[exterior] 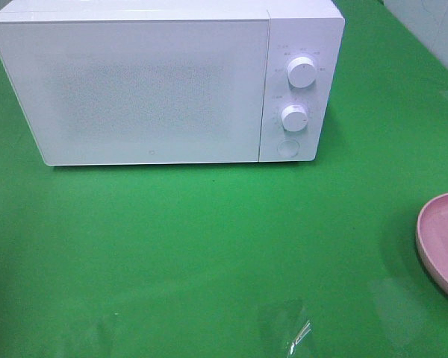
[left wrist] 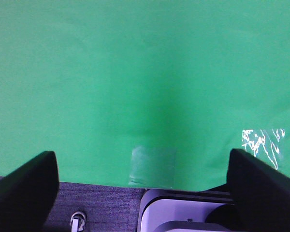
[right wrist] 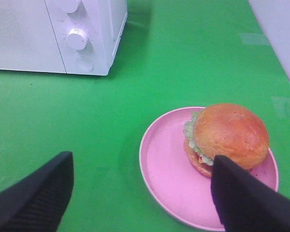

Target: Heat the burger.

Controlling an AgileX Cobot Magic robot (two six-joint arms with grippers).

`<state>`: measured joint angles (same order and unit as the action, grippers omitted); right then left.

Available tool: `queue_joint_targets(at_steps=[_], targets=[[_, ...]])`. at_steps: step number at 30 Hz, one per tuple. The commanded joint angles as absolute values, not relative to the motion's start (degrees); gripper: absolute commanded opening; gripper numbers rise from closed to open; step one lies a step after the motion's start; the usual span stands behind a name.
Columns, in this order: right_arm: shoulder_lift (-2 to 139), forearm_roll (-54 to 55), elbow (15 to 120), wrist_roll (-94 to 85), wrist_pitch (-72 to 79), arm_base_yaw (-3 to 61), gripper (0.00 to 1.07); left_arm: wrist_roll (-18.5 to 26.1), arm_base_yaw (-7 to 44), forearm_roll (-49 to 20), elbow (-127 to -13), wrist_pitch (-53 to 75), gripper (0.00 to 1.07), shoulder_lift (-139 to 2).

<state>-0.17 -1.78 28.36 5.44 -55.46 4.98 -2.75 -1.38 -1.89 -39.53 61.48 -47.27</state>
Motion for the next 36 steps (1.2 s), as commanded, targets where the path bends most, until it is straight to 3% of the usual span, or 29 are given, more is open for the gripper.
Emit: queue_joint_targets(at_steps=[1, 9, 31, 36], targets=[[-1.72, -1.89, 28.13, 5.04, -54.89, 4.7, 0.75, -2.46, -1.43, -2.12, -35.7, 60.05, 0.87, -42.91], [-1.72, -1.89, 28.13, 5.04, -54.89, 4.7, 0.75, -2.46, -1.43, -1.15, -29.45, 61.54, 0.87, -28.88], [-1.72, -1.89, 28.13, 5.04, -54.89, 4.7, 0.75, -2.69, -1.6, -0.86, -29.68, 61.31, 0.87, 0.86], [-1.72, -1.89, 28.13, 5.1, -54.89, 4.7, 0.75, -2.69, -1.6, -0.69, -29.68, 61.31, 0.87, 1.26]])
